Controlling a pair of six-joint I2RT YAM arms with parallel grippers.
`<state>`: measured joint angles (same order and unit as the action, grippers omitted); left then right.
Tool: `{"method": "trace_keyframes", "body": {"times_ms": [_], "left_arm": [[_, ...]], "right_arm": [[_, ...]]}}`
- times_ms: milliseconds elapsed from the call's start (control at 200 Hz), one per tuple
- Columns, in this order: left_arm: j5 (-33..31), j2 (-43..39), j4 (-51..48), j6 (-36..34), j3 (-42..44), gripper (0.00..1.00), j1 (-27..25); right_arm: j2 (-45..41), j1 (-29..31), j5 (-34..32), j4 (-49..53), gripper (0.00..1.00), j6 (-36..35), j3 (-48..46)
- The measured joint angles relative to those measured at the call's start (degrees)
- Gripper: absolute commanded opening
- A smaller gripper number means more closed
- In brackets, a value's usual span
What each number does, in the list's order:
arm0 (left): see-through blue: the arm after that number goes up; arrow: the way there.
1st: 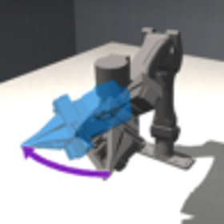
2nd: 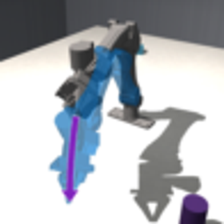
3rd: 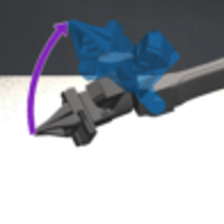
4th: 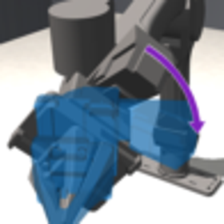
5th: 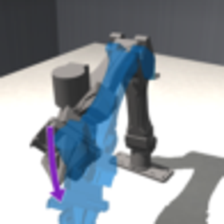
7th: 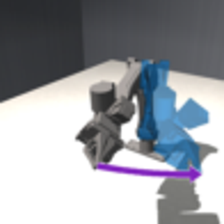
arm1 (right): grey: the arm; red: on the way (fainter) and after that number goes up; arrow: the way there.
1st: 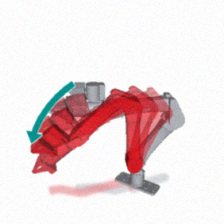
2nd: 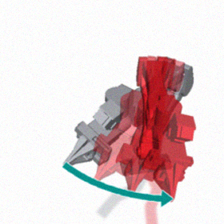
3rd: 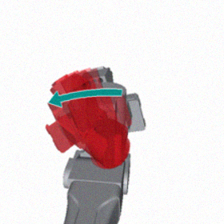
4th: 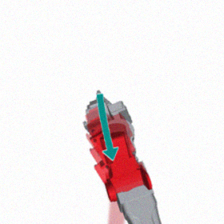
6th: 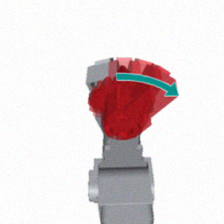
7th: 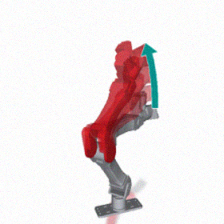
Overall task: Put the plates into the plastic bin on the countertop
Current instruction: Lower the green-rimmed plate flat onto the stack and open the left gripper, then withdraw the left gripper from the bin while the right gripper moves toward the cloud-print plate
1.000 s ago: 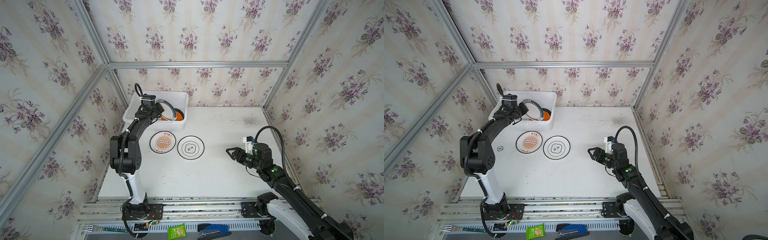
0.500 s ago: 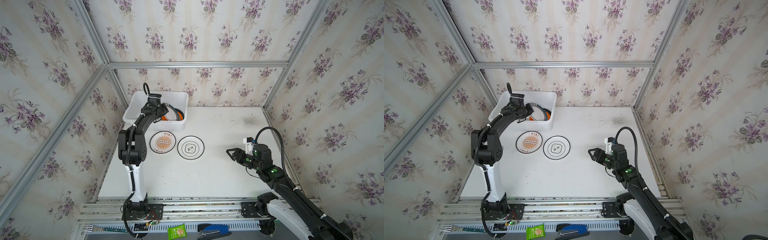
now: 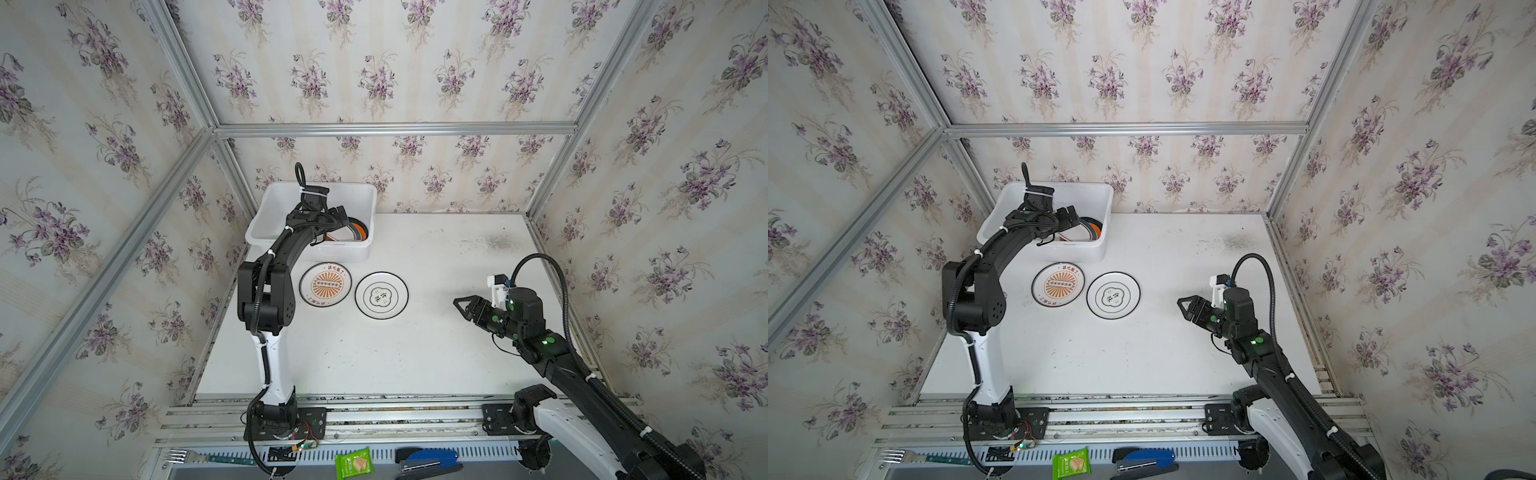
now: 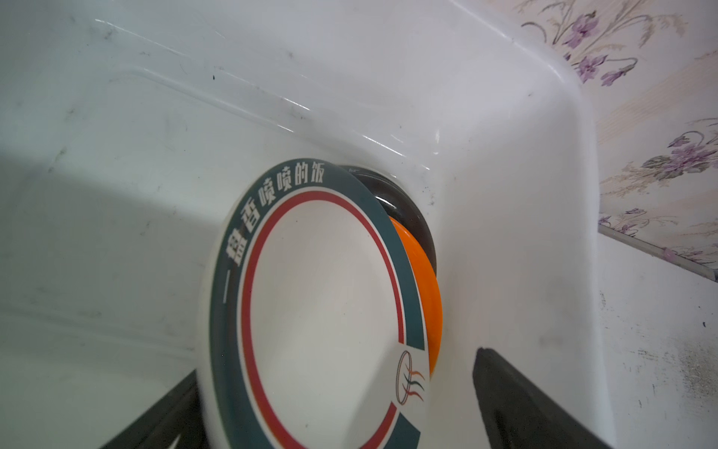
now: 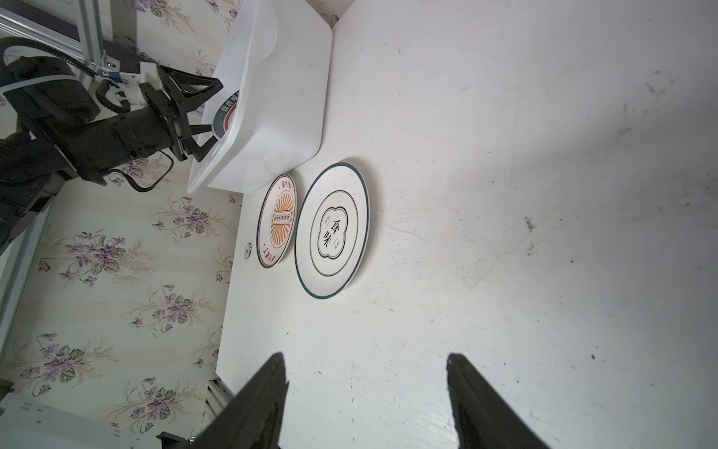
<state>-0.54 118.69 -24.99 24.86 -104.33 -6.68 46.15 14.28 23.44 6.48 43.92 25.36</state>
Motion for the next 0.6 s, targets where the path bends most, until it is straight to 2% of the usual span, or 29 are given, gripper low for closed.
{"method": "trace_keyframes", "body": {"times_ms": [315, 600], "left_arm": [[-3.8, -6.8, -0.1, -0.3, 4.4, 1.0, -1.4], [-4.3, -12.2, 0.0, 0.0, 8.8, 1.0, -1.7]], "right_arm": [[-1.0, -0.2, -0.1, 0.4, 0.68, 0.0, -0.4], [-2.1, -0.6, 0.0, 0.3, 0.67, 0.0, -1.1]]}}
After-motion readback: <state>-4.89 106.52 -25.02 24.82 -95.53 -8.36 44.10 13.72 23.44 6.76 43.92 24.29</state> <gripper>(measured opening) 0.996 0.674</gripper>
